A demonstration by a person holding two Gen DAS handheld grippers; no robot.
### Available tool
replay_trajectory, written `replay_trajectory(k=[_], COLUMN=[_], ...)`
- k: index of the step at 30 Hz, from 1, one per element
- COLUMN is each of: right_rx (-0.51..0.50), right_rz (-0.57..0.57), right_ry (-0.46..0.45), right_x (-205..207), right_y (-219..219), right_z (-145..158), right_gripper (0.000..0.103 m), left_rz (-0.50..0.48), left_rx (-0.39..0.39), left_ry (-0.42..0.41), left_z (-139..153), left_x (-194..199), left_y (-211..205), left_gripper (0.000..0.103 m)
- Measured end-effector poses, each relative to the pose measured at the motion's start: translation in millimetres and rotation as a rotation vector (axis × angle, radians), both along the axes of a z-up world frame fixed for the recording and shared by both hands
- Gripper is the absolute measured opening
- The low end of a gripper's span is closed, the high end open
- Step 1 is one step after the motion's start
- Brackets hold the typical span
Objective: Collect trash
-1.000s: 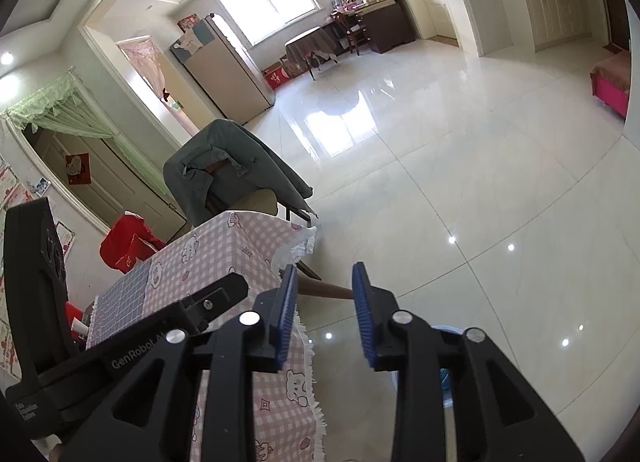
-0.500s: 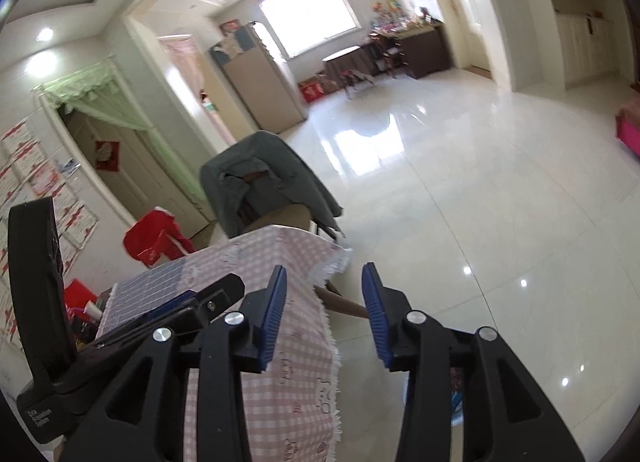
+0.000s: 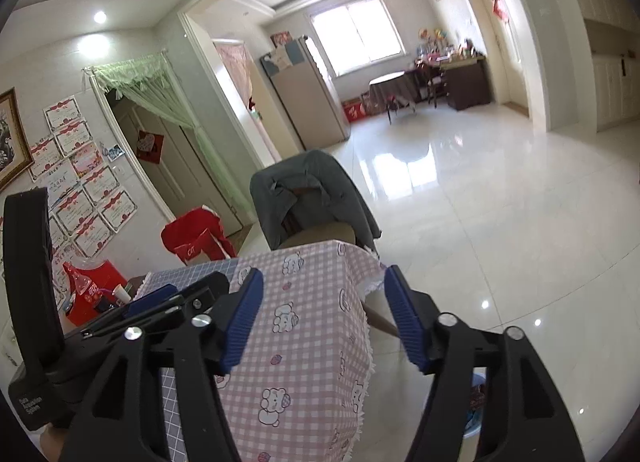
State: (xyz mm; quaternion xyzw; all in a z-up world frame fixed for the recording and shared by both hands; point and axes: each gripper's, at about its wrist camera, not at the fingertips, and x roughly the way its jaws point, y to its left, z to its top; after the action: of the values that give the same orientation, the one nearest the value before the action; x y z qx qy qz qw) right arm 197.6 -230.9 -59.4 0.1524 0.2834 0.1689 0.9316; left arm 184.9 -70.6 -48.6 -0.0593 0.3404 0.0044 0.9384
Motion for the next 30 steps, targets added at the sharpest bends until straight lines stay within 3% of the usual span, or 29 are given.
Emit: replay_trajectory(k=[16,30], right_rx=[-0.043,-0.063], right_rz=[-0.116,-0.155], right_ry=[-0.075,-0.138], right_x=[-100,-141], right_y=[57,85], right_z=[36,49], right_gripper=[0.076,0.082], left_rz=[-0.068,-0.087], left_rx=[0.032,0.068], left_ry=[-0.078,-0.125], left_z=[38,57], left_x=[-96,-128], left_y=[54,74], left_gripper=[0.082,0.084])
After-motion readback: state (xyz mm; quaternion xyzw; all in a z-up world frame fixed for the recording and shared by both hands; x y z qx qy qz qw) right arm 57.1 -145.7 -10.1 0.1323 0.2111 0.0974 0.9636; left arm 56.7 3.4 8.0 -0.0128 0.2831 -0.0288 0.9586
